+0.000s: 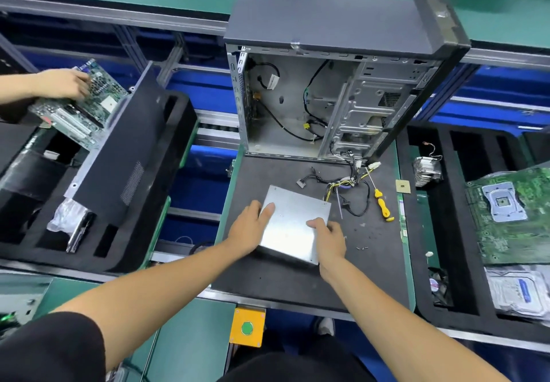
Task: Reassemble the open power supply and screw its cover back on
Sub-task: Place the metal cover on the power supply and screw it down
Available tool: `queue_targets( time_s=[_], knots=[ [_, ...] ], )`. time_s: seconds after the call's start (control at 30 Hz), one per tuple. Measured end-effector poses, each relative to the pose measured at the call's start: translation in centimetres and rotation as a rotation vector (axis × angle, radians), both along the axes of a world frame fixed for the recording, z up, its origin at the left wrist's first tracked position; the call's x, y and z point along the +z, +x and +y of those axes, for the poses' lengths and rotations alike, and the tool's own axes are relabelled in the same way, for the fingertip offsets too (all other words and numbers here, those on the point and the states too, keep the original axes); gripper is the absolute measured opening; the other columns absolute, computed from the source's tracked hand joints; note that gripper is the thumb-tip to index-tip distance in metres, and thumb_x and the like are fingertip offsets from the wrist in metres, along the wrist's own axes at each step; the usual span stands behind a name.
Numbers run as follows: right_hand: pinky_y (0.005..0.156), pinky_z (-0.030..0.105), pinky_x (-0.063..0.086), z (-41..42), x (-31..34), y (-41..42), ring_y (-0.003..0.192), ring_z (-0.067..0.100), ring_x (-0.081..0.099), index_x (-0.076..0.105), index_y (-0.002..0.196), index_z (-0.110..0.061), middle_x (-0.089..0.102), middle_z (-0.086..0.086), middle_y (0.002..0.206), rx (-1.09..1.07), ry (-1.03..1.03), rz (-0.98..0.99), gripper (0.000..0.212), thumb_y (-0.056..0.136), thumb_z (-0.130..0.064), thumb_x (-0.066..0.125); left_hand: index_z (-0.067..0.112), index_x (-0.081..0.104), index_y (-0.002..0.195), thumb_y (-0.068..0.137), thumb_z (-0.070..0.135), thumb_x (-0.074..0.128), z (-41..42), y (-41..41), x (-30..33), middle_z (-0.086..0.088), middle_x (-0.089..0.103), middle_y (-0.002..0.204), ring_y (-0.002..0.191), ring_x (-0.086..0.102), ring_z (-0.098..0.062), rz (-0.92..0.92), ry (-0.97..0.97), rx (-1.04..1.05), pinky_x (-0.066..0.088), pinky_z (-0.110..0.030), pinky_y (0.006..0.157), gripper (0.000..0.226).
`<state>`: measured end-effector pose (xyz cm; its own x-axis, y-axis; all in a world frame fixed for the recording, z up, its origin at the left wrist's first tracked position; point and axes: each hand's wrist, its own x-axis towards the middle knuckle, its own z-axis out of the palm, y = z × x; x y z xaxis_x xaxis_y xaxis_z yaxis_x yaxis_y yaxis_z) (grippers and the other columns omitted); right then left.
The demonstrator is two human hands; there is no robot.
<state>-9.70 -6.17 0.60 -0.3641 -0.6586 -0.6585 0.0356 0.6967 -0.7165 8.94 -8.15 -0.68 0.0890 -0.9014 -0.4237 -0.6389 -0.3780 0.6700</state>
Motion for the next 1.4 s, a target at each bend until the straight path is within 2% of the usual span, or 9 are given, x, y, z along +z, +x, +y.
queue_targets(
  time_s=[0.27, 0.37, 0.5, 0.63, 0.7, 0.87, 1.03, 1.2, 1.4],
  knots=[
    [0.075, 0.036, 0.047, -0.1, 0.4, 0.3, 0.088, 0.019, 0.060, 0.068, 0.089, -0.025, 0.065, -0.007, 0.094, -0.103, 0.046, -0.086, 0.029, 0.070, -0.047, 0.067, 0.022, 0.044, 0.090, 0.105, 0.058, 0.034, -0.4, -0.1, 1.1, 0.005, 0.055, 0.089, 0.082, 0.052, -0.020, -0.031, 0.083, -0.014, 0.038, -0.037, 0.072, 0.041],
    [0.079, 0.036, 0.051, -0.7, 0.4, -0.3, 0.090, 0.020, 0.067, 0.073, 0.098, -0.020, 0.074, -0.002, 0.103, -0.184, 0.028, -0.262, 0.037, 0.082, -0.048, 0.054, 0.024, 0.051, 0.122, 0.103, 0.061, 0.037, -0.5, 0.5, 0.6, 0.006, 0.062, 0.114, 0.098, 0.059, -0.017, 0.154, 0.120, 0.101, 0.044, -0.035, 0.079, 0.043],
    [0.102, 0.048, 0.050, -2.4, 1.3, -1.2, 0.107, 0.017, 0.066, 0.076, 0.106, -0.030, 0.074, -0.004, 0.111, -0.087, -0.130, -0.188, 0.030, 0.088, -0.027, 0.051, 0.023, 0.054, 0.119, 0.105, 0.056, 0.036, -0.3, 0.9, -0.4, 0.002, 0.066, 0.121, 0.106, 0.063, -0.015, 0.430, 0.166, 0.276, 0.050, -0.037, 0.093, 0.040],
    [0.092, 0.032, 0.052, -4.2, 2.9, -1.7, 0.090, 0.009, 0.064, 0.072, 0.107, -0.036, 0.072, -0.011, 0.085, -0.011, -0.348, -0.120, 0.036, 0.082, -0.011, 0.063, 0.028, 0.050, 0.119, 0.082, 0.068, 0.046, -0.6, -0.1, 0.0, -0.002, 0.066, 0.124, 0.113, 0.064, -0.022, 0.596, 0.266, 0.414, 0.048, -0.046, 0.105, 0.055],
    [0.089, 0.032, 0.052, -4.9, 3.5, -1.3, 0.097, 0.014, 0.063, 0.065, 0.116, -0.038, 0.068, -0.001, 0.103, -0.052, -0.353, -0.184, 0.044, 0.082, -0.008, 0.065, 0.027, 0.047, 0.118, 0.085, 0.074, 0.049, -0.8, -0.9, 0.0, 0.000, 0.064, 0.124, 0.113, 0.064, -0.021, 0.637, 0.291, 0.413, 0.050, -0.046, 0.104, 0.057],
    [0.097, 0.046, 0.050, -5.2, 4.0, -1.1, 0.107, 0.030, 0.064, 0.061, 0.131, -0.021, 0.067, 0.010, 0.126, -0.108, -0.118, -0.471, 0.044, 0.093, -0.003, 0.050, 0.027, 0.042, 0.130, 0.097, 0.054, 0.060, -1.0, -1.7, 1.4, -0.002, 0.043, 0.144, 0.105, 0.053, -0.006, 0.450, 0.134, 0.425, 0.041, -0.015, 0.089, 0.047],
    [0.078, 0.040, 0.053, -3.6, 3.4, -0.2, 0.097, 0.028, 0.064, 0.058, 0.122, -0.015, 0.066, 0.015, 0.123, -0.052, -0.120, -0.550, 0.031, 0.099, -0.007, 0.039, 0.064, 0.010, 0.151, 0.052, 0.094, 0.056, -2.4, -3.6, 5.7, 0.000, 0.016, 0.156, 0.144, 0.026, -0.030, 0.437, 0.156, 0.327, 0.025, -0.055, 0.122, 0.113],
    [0.068, 0.036, 0.054, -2.9, 2.5, 0.3, 0.081, 0.017, 0.068, 0.054, 0.114, -0.021, 0.067, 0.007, 0.105, 0.088, -0.182, -0.519, 0.027, 0.097, -0.008, 0.039, 0.046, 0.037, 0.127, 0.044, 0.076, 0.082, -4.1, -5.3, 7.3, -0.002, 0.030, 0.129, 0.126, 0.046, -0.031, 0.191, 0.010, 0.229, 0.044, -0.047, 0.110, 0.099],
    [0.081, 0.043, 0.060, -3.8, 2.1, 0.7, 0.109, 0.019, 0.069, 0.052, 0.132, -0.048, 0.067, -0.006, 0.126, 0.243, -0.245, -0.541, 0.046, 0.099, -0.018, 0.043, 0.028, 0.038, 0.110, 0.058, 0.052, 0.095, -4.6, -4.6, 7.0, 0.000, 0.041, 0.110, 0.098, 0.051, -0.013, 0.102, -0.122, 0.145, 0.047, -0.028, 0.071, 0.081]
  ],
)
